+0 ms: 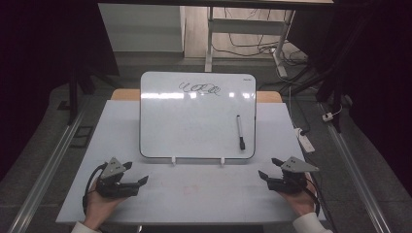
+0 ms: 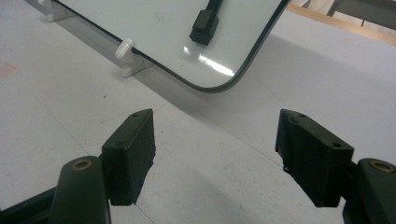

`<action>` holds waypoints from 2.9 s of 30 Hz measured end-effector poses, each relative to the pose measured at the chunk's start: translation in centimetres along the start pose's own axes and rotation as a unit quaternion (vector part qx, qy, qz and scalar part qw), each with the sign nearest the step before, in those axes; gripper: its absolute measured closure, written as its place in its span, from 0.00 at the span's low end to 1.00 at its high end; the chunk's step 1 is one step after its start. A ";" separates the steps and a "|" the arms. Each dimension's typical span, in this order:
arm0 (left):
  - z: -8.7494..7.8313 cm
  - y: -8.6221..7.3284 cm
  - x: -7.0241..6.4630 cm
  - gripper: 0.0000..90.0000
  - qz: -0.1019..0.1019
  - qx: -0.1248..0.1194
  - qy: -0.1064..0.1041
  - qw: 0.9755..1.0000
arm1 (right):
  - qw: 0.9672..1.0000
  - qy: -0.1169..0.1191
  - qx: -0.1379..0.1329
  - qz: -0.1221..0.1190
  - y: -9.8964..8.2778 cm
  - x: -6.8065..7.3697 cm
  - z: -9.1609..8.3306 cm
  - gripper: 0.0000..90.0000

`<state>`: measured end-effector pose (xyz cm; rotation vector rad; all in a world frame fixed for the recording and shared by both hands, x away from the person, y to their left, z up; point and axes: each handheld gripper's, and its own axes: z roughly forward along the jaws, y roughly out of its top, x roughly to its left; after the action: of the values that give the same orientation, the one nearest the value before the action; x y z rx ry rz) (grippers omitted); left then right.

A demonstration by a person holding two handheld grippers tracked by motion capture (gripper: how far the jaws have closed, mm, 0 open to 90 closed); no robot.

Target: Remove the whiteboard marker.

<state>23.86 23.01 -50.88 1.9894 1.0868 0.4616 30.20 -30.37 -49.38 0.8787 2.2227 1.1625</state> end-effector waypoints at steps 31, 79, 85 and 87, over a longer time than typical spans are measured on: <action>0.4 -0.1 -0.1 0.23 0.008 0.013 -0.004 1.000 | 1.000 -0.025 -0.009 0.004 4.1 0.4 0.1 0.36; 0.8 -0.5 0.0 0.25 0.032 0.018 -0.015 0.999 | 0.983 -0.172 0.056 0.021 15.3 2.0 12.2 0.89; 0.8 -0.5 0.0 0.25 0.031 0.018 -0.014 0.999 | 0.984 -0.172 0.047 0.024 15.2 2.1 12.0 0.89; 0.8 -0.5 0.0 0.25 0.030 0.016 -0.014 0.999 | 0.985 -0.169 0.040 0.022 15.2 2.2 11.7 0.89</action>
<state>24.11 22.83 -51.76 2.0564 1.0249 0.4489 41.24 -15.93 -42.95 1.0752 1.9906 0.8706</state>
